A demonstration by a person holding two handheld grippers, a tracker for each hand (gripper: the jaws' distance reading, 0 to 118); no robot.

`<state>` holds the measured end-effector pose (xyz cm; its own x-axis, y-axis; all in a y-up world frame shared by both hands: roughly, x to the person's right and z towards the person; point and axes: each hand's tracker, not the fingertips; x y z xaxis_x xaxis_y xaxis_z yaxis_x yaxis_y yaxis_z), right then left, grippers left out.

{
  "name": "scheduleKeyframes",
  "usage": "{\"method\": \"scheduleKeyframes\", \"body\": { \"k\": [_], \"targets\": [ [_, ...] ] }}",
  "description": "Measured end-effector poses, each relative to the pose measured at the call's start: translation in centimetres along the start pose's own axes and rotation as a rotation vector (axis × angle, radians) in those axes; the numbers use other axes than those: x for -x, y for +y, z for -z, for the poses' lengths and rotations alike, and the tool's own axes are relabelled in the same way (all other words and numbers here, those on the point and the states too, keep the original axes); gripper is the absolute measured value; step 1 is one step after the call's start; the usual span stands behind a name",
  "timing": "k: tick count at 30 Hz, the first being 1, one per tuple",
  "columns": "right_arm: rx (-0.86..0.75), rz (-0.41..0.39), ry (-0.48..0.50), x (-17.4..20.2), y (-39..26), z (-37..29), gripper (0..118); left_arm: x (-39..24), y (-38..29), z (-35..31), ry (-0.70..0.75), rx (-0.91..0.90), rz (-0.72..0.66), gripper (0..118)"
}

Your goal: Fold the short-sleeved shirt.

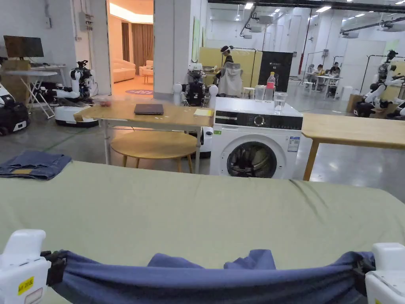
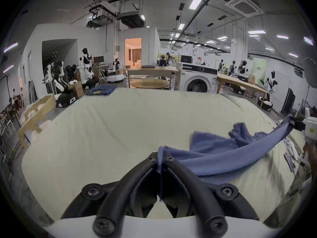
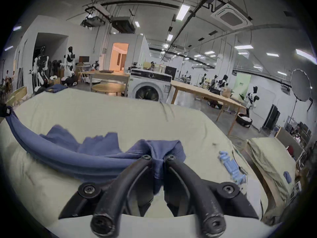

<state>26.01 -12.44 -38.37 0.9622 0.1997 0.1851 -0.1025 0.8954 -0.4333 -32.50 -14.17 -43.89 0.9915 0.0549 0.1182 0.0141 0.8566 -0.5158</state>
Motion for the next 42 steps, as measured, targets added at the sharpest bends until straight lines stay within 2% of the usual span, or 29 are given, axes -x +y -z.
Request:
{"method": "scheduleKeyframes", "body": {
  "k": [3,7,8,10,20,22,23,24,25,28,31,34,39,41,42],
  "targets": [
    [0.038,0.004,-0.003,0.4,-2.8,-1.7,7,0.6,-3.7,-1.0,-0.005,0.038,-0.027,0],
    [0.127,0.047,0.009,0.7,-6.1,-3.1,7,0.0,-7.6,-2.1,-0.016,0.107,-0.070,0],
    [0.156,0.048,0.007,0.1,-8.1,-1.1,7,-0.2,-8.5,-2.2,-0.017,0.132,-0.077,0],
    [0.208,0.044,0.008,0.3,-9.9,-1.2,7,-0.7,-9.9,-2.4,-0.018,0.162,-0.071,0],
    [0.314,0.057,0.026,0.5,-13.1,-1.4,9,-0.6,-13.6,-0.9,0.004,0.285,-0.061,0],
    [0.304,0.043,0.017,0.8,-12.9,-1.6,15,-0.7,-13.4,-0.8,0.010,0.295,-0.057,0],
    [0.290,0.031,0.001,0.9,-12.5,-1.9,23,-0.8,-13.2,-0.8,0.019,0.302,-0.055,0],
    [0.277,0.024,-0.014,1.0,-12.2,-2.0,37,-0.9,-13.1,-0.9,0.025,0.300,-0.050,5],
    [0.256,0.026,-0.019,1.0,-11.8,-2.5,50,-1.0,-12.8,-1.1,0.034,0.297,-0.041,19],
    [0.170,0.046,-0.030,0.9,-10.8,-2.8,52,-1.2,-11.4,-1.8,0.018,0.270,-0.042,46],
    [0.083,0.071,-0.010,1.7,-8.8,-3.6,52,-1.8,-9.8,-2.3,-0.013,0.199,-0.065,48],
    [-0.005,0.118,0.027,3.3,-7.0,-3.8,52,-3.5,-8.1,-2.9,-0.016,0.082,-0.027,48],
    [-0.097,0.149,0.067,7.1,-4.5,-3.6,49,-6.6,-5.5,-2.7,-0.038,-0.040,0.002,47],
    [-0.139,0.151,0.079,8.9,-3.7,-3.6,15,-8.7,-4.5,-2.8,-0.033,-0.075,0.022,15],
    [-0.162,0.155,0.086,9.5,-3.4,-3.6,7,-9.6,-4.1,-2.8,-0.033,-0.103,0.048,3]
  ]
}}
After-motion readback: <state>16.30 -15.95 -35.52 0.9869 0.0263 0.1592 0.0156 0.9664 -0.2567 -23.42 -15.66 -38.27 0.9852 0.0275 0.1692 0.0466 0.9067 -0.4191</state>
